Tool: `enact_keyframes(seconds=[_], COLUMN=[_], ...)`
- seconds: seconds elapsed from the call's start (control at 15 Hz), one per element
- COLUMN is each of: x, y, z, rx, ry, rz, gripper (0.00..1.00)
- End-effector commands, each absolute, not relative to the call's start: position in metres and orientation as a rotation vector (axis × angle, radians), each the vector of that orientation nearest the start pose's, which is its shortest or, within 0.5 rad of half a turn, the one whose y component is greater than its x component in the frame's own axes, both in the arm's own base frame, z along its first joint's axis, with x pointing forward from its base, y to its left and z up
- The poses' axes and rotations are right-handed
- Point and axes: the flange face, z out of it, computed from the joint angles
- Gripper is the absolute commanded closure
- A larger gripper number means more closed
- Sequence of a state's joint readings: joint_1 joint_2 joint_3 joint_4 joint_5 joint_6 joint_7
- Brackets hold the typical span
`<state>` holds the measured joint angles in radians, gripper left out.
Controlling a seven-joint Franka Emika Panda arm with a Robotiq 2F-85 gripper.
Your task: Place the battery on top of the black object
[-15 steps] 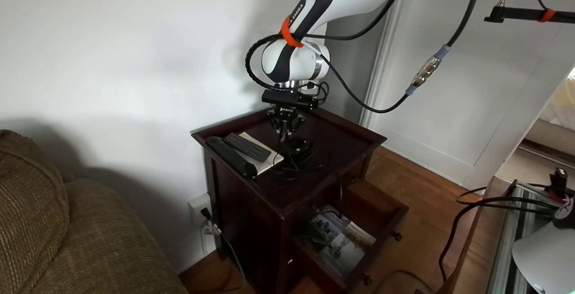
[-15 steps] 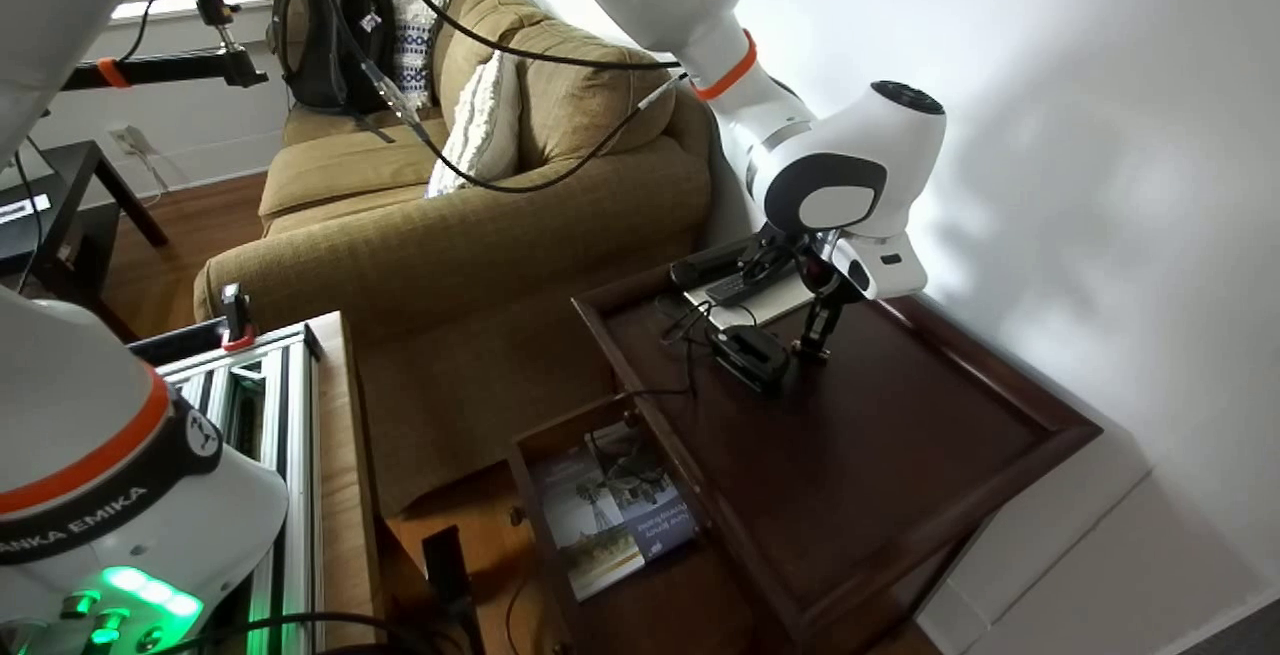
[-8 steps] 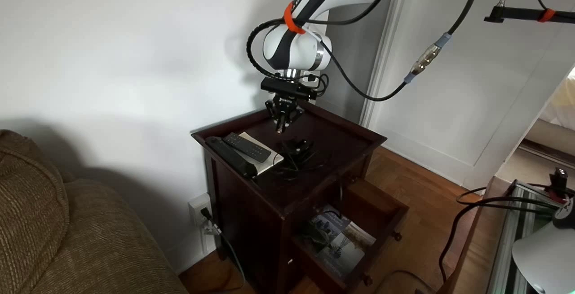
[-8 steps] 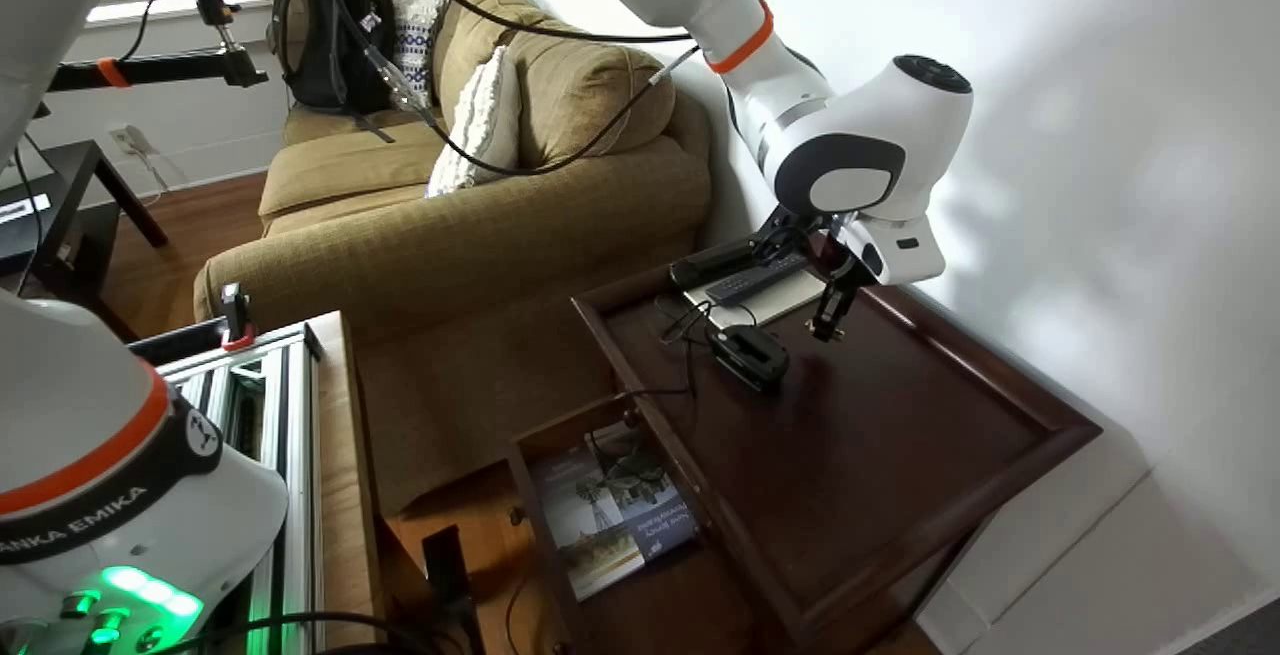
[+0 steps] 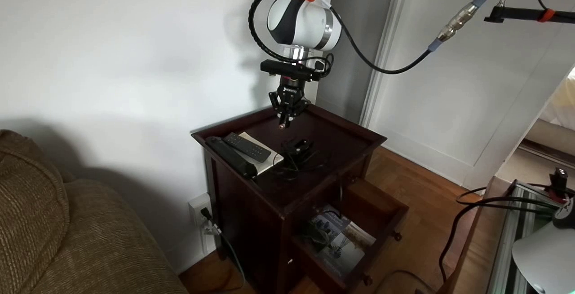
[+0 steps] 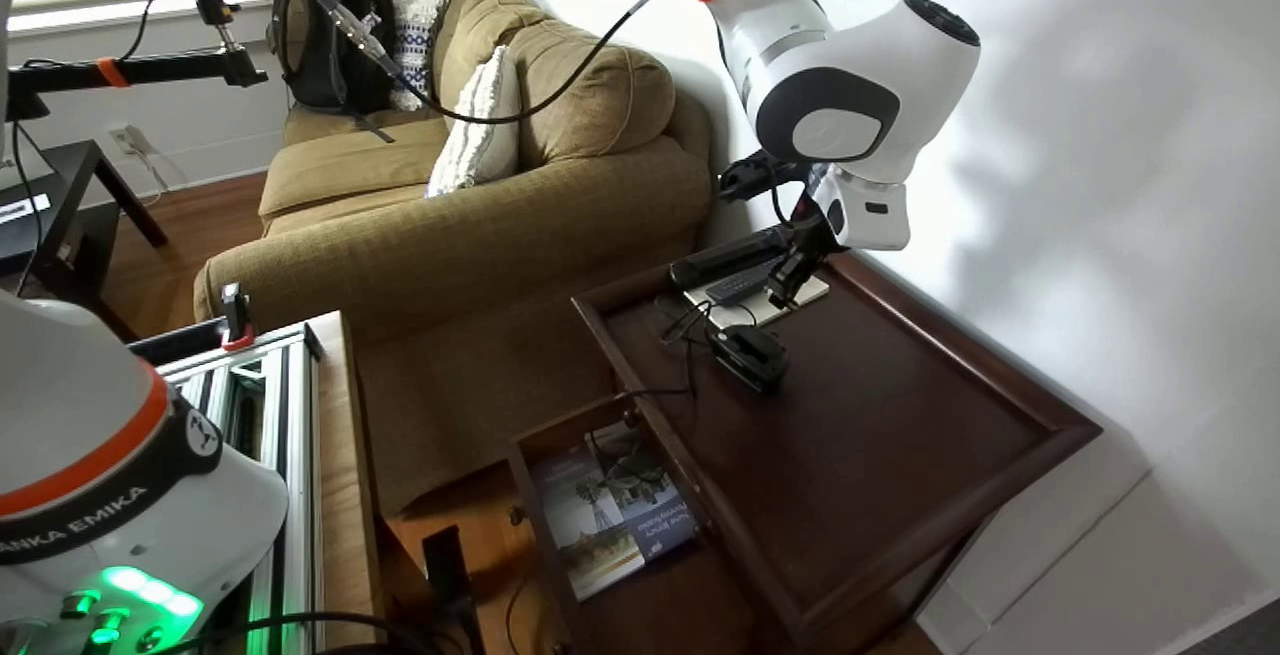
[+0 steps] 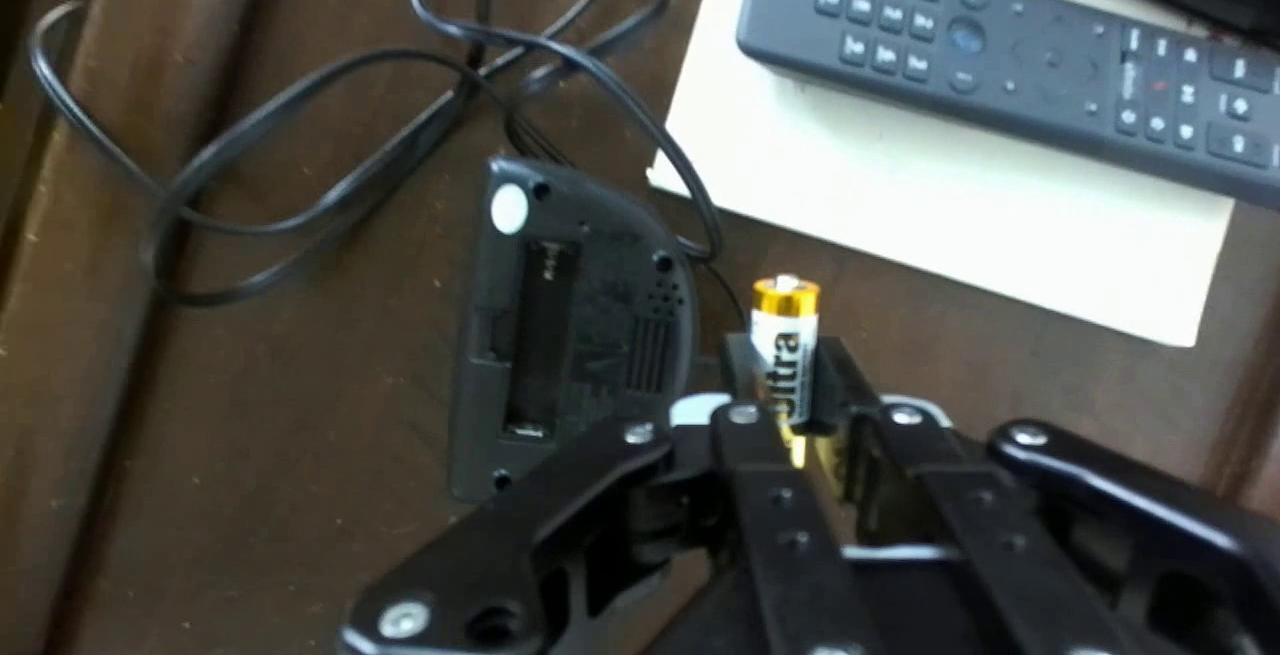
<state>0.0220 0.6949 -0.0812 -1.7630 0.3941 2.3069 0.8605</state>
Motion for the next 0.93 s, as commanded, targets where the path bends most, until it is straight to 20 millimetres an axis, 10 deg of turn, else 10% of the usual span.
enact_keyframes(seconds=[0.0,0.33,0.87], x=[0.641,0.629,0.611], y=[-0.026,-0.013,-0.047], z=[0.161,0.168,0.153], rx=[-2.455,-2.408,-2.288], ry=[1.671,1.694,1.908], rz=[0.341,0.399,0.47], gripper=[0.83,0.96,0.96])
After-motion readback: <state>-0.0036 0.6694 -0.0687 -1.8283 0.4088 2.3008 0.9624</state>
